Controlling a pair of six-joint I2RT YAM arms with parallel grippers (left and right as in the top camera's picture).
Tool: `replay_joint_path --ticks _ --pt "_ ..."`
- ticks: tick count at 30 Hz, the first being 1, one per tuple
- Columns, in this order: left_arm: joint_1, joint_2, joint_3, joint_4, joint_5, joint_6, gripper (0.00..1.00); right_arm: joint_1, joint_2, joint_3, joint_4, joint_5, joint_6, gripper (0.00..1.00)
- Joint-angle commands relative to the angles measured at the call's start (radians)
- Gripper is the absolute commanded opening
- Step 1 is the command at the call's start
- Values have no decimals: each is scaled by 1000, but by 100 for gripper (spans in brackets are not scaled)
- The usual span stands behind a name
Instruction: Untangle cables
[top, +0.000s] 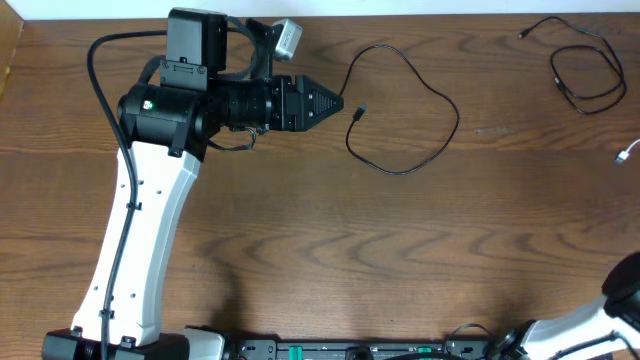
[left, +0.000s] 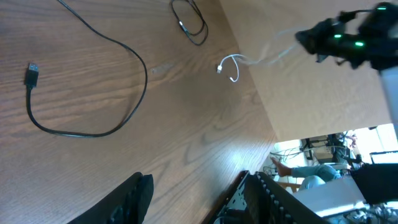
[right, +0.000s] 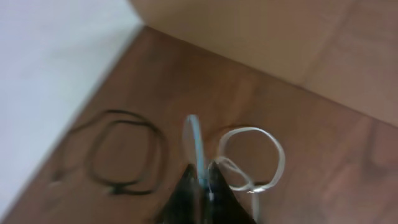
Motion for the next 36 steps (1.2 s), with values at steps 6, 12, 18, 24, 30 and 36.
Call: replay_joint_path --ticks 6,12,18,24,30,36 --pt "0 -5 -3 -2 -7 7 53 -3 131 8 -81 -54 2 99" --pt "0 -4 -3 -2 -29 7 53 24 124 8 -126 -403 -7 99" --pt "0 2 -6 -6 -106 7 53 150 124 8 -122 -623 -164 99" --pt "0 3 -34 -15 -230 7 53 329 136 7 -125 -555 -217 99" --pt "0 6 -48 -47 -278 15 53 458 223 6 -115 -576 -229 99" --pt "0 6 -48 -90 -325 34 53 508 371 6 -97 -705 -313 85"
